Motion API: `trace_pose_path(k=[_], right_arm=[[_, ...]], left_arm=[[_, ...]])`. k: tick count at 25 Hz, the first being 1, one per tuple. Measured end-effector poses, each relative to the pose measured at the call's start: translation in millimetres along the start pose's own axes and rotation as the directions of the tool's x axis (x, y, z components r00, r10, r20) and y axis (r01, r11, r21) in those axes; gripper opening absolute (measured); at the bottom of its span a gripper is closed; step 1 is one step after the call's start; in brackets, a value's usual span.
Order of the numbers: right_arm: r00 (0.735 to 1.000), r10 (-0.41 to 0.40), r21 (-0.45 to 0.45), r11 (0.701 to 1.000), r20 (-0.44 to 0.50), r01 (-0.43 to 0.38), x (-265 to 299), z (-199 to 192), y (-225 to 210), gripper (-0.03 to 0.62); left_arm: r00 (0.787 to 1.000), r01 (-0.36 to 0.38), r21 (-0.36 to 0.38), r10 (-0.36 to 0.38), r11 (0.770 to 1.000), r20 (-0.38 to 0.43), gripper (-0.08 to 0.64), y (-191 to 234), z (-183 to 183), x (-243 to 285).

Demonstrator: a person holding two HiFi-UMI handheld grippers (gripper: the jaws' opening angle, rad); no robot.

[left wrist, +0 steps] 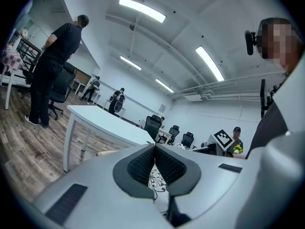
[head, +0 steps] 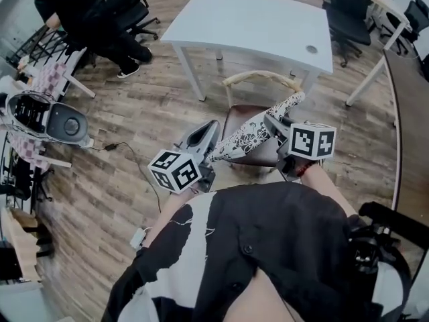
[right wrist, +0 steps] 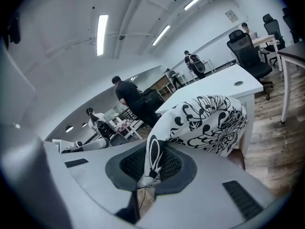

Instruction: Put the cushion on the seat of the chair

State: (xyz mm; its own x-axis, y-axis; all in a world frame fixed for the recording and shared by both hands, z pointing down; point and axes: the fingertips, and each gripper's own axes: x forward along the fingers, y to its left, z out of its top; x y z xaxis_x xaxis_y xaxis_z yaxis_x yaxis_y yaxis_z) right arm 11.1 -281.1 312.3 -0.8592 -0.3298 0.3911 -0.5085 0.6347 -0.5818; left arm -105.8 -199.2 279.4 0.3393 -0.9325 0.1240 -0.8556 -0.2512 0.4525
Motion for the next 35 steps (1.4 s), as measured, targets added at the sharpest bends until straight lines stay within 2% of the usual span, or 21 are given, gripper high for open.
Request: trace_pose_path(k=[7,18,23,26,29,35], right_arm=[[0.996,0.061,-0.009,0.998,-0.064,-0.062,25.1,15.4,-24.3,0.032],[0.984,0.083,0.029,0.996,-0.157,-0.080,58.4,-17.4,-47.0,0.032],[0.980,0.087,0.020,0.996,-0.181,-0.084,69.3,-31.4,-53.9,0.032],[0.979,0.084,0.008,0.996,-0.187,-0.084,82.0,-41.7,-63.3,0.032],[0.977,0.082,0.031,0.997,-0.198,-0.078,100.7,-51.4,-74.4,0.031],[0.980,0.067,0.052,0.997,-0.189,-0.058,136.0,-57.8,-87.5,0.032]], left_arm=[[0.996,-0.091,-0.005,0.091,0.996,-0.011,0.015,16.7,-12.3,22.5],[0.984,-0.165,-0.073,0.160,0.984,-0.074,0.015,33.0,-58.3,24.5],[0.986,-0.147,-0.109,0.136,0.983,-0.096,0.015,40.1,-75.0,35.6],[0.987,-0.123,-0.094,0.112,0.988,-0.114,0.015,48.3,-90.4,43.8],[0.985,-0.115,-0.082,0.103,0.990,-0.136,0.015,65.6,-104.0,54.6],[0.986,-0.129,-0.108,0.116,0.986,-0.117,0.015,104.2,-110.8,63.3]])
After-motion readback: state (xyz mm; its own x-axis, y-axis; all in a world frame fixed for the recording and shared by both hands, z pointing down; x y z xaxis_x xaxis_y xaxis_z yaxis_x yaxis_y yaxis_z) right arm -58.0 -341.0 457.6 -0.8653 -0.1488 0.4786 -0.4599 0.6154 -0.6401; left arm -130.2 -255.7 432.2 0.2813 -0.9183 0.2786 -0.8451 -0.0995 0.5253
